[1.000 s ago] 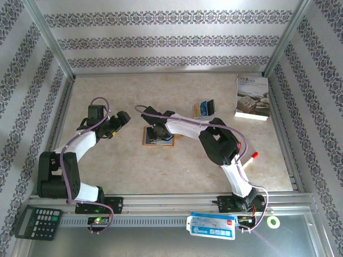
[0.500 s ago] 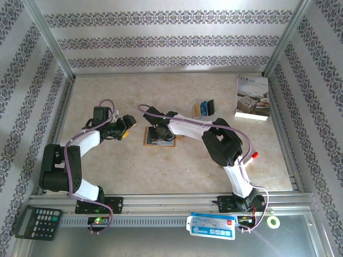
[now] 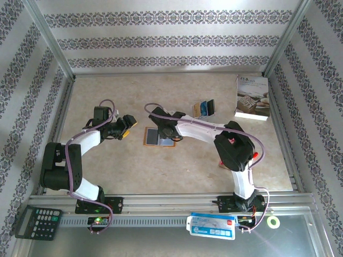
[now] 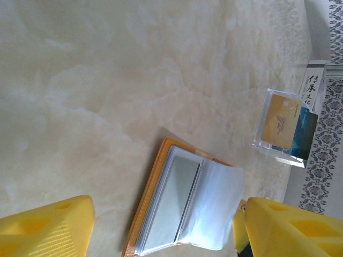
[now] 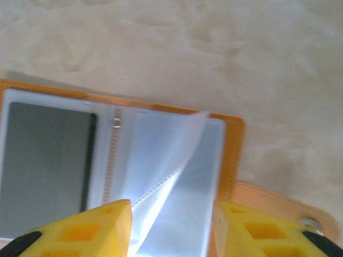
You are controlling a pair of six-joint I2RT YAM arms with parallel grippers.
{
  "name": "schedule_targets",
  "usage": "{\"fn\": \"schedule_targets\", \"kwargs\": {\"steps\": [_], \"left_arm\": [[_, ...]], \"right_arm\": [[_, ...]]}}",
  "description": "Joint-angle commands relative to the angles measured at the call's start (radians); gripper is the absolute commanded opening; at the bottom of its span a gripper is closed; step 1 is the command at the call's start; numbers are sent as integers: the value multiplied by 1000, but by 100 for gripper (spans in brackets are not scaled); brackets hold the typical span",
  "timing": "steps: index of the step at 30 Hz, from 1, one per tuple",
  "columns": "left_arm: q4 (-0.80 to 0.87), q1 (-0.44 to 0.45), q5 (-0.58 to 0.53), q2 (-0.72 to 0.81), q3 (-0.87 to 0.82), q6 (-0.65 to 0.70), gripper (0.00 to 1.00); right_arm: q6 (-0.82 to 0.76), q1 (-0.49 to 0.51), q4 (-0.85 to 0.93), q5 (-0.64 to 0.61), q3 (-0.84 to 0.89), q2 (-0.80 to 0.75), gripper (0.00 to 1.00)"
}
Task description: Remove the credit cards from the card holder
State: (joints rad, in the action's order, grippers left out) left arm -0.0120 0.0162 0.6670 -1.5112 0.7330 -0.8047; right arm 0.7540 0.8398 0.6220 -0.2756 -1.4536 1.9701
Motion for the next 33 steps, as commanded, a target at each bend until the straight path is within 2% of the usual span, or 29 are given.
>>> {"fn": "schedule_targets", "kwargs": {"steps": [1,4,7,12,18,23,33], "left_arm": [[-34,17,24,-14,18,-7,73],[-34,26,26,-18,24,-4,71],[-39,34,20,-20,26,-2,71],[-70,52,15,-31,27,-20,67],[-64,102,13,-60,46,-11,58],[-6,142,-9,-95,88,40,51],[213,214,-84,-185,229,238,30]], "right_arm": [[70,-7,-15,-151,76,-111,44],[73,-14,-98,-197,155,-208,43],[18,-21,-179,-157,176,-256,43],[-47,-24,-322,55,174,-230,42],[65,-58,-486,315,210,-136,31],[118,-76,-536,364,231,-83,24],[176,-91,-592,431,256,-13,11]]}}
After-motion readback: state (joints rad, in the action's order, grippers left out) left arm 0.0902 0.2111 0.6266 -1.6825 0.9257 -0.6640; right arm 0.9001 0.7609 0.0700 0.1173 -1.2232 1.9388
